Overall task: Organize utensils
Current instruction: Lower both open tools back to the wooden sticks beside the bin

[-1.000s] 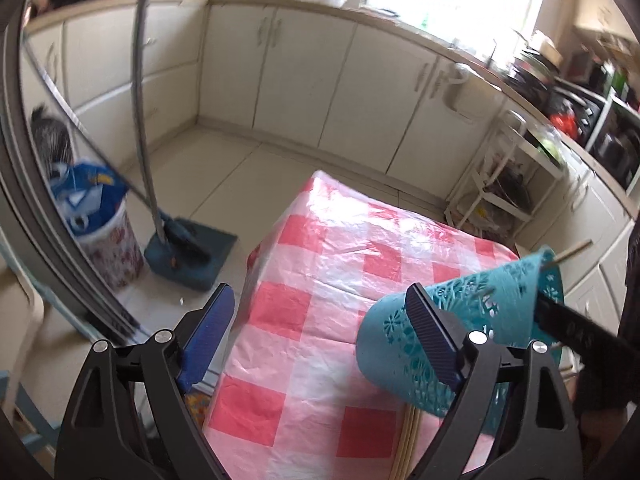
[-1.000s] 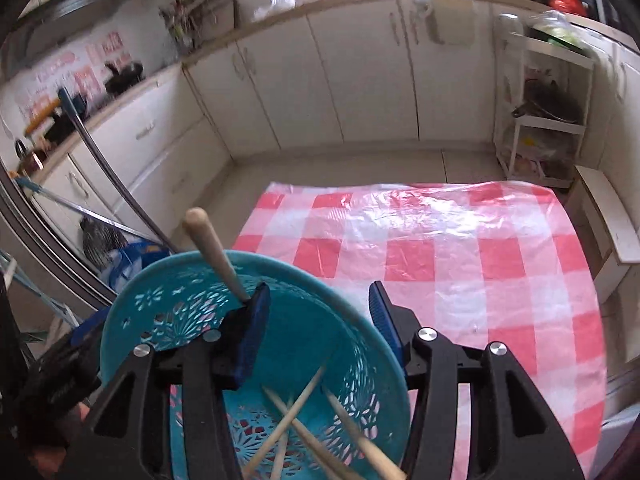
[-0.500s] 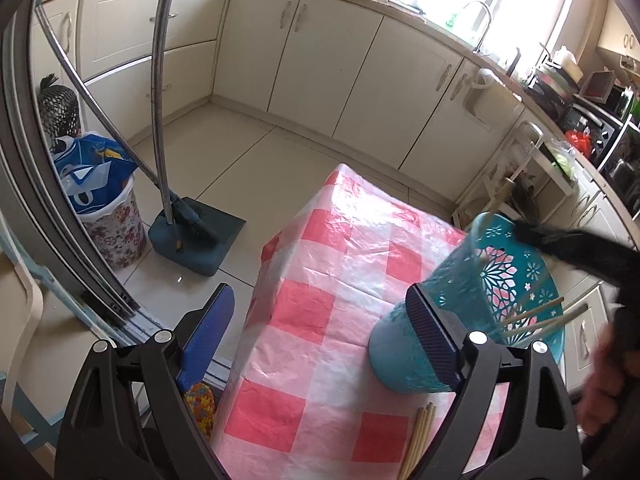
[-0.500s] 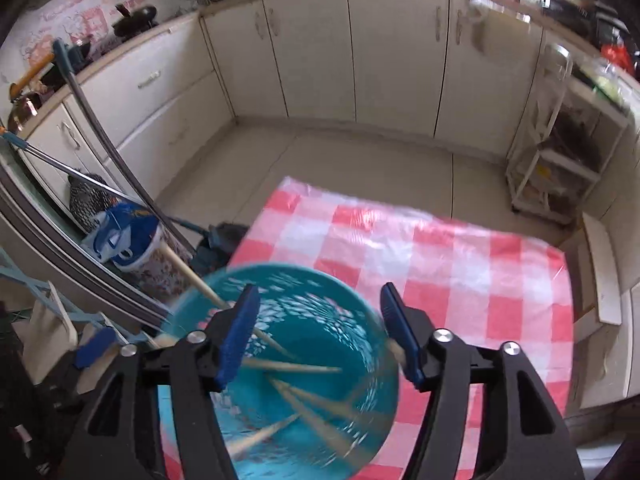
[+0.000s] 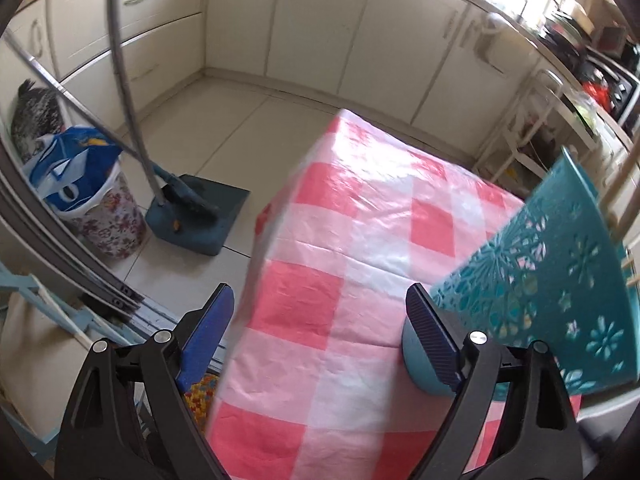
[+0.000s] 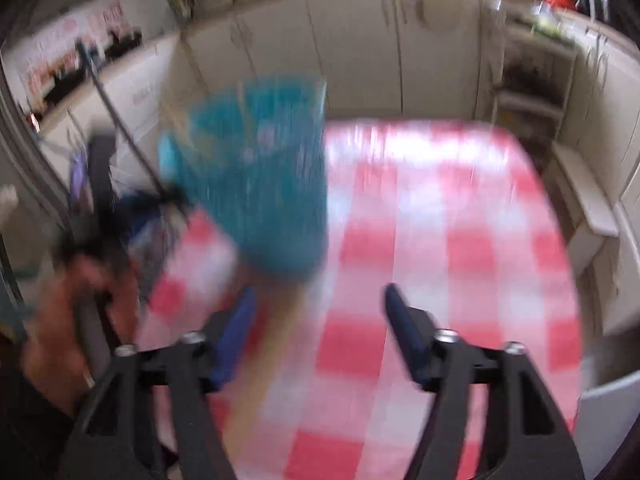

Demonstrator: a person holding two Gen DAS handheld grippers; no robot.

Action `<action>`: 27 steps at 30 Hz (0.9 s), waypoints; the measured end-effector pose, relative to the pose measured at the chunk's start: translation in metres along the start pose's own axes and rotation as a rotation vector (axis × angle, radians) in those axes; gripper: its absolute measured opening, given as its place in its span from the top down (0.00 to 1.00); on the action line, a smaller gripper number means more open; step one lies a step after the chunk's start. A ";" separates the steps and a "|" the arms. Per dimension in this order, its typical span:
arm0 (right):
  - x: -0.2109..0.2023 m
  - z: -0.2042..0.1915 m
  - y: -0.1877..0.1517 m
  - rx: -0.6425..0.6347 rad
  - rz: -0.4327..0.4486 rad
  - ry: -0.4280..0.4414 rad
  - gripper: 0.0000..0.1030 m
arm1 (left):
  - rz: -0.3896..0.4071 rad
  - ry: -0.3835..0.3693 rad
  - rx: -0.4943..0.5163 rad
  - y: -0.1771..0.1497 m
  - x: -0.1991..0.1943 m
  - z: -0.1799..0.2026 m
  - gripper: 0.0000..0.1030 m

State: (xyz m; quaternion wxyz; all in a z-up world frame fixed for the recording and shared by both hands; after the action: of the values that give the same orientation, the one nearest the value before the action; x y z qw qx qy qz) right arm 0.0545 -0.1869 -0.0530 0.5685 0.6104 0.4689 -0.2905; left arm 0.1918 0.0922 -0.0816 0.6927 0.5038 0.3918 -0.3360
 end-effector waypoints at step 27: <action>0.055 -0.026 -0.023 -0.060 0.016 -0.084 0.85 | -0.119 0.064 0.368 -0.100 0.003 0.062 0.19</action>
State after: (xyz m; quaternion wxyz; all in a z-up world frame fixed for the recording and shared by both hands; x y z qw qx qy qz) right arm 0.0504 -0.1502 -0.1072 0.6081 0.5839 0.4483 -0.2971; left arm 0.1196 0.0053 -0.1161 0.5549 0.6082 0.3747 -0.4264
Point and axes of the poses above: each gripper's, at about its wrist camera, not at the fingertips, and x roughly the way its jaws point, z to its right, y to its top, the point moved 3 cm from there along x, roughly the way its jaws point, and after that the axes turned 7 degrees about -z, right-handed, at the moved point
